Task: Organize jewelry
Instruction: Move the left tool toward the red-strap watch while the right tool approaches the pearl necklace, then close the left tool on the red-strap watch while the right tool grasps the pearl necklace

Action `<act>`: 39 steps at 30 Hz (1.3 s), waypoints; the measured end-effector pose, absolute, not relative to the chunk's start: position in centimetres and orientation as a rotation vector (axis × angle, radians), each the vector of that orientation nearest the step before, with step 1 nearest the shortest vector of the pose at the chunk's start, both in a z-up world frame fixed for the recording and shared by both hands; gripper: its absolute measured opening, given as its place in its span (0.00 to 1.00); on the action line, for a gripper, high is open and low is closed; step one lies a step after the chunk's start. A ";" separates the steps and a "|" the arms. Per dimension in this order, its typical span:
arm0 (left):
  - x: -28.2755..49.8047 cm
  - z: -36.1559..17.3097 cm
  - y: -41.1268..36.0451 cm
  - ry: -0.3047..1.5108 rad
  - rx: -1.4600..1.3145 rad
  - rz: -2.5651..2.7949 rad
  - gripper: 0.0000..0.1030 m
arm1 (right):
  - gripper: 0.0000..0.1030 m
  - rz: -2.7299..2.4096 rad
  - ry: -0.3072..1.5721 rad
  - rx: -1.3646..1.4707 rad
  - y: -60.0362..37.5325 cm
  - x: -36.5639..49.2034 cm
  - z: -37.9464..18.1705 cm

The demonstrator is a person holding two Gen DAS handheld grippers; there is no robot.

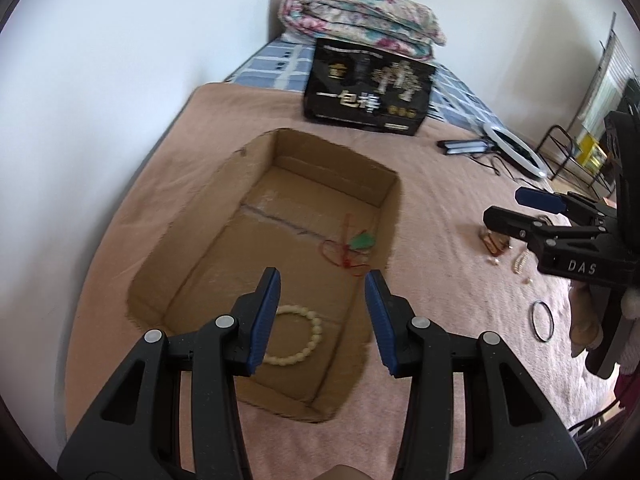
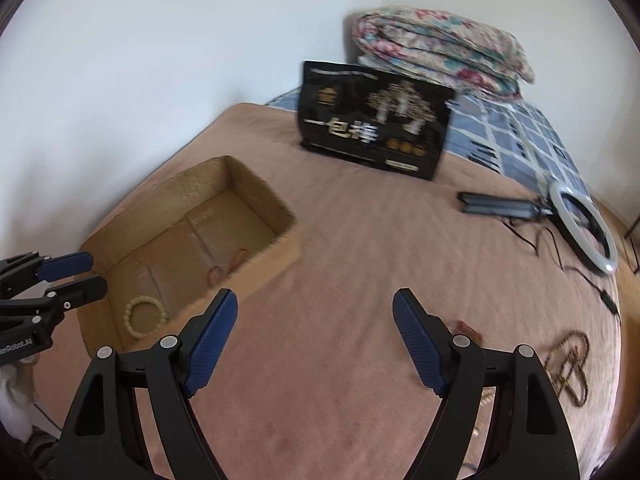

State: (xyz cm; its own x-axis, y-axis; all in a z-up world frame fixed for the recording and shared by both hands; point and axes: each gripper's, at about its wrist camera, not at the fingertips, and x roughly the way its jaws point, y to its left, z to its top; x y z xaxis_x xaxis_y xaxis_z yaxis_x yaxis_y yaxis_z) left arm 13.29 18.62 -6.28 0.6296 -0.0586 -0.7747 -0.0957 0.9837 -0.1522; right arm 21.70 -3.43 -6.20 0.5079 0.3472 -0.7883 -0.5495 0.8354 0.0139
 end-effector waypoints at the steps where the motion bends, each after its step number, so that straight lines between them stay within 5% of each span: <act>1: 13.4 -6.2 18.1 0.892 -0.179 0.011 0.43 | 0.78 0.540 0.889 -0.243 -4.1 21.8 -6.1; 28: 20.4 -6.9 4.6 0.947 -0.124 -0.237 0.43 | 0.77 0.294 1.070 0.149 -23.2 27.1 -10.3; 39: 24.6 -10.2 0.5 1.020 -0.149 -0.295 0.43 | 0.49 0.229 1.205 0.297 -25.3 29.3 -14.8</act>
State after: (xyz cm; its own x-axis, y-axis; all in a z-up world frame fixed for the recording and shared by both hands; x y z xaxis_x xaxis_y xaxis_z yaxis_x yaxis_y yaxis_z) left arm 24.61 0.47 -10.18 0.4882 -0.3108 -0.8155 0.1725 0.9504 -0.2589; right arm 29.35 -25.26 -14.78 0.3421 0.3291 -0.8802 -0.0166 0.9386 0.3445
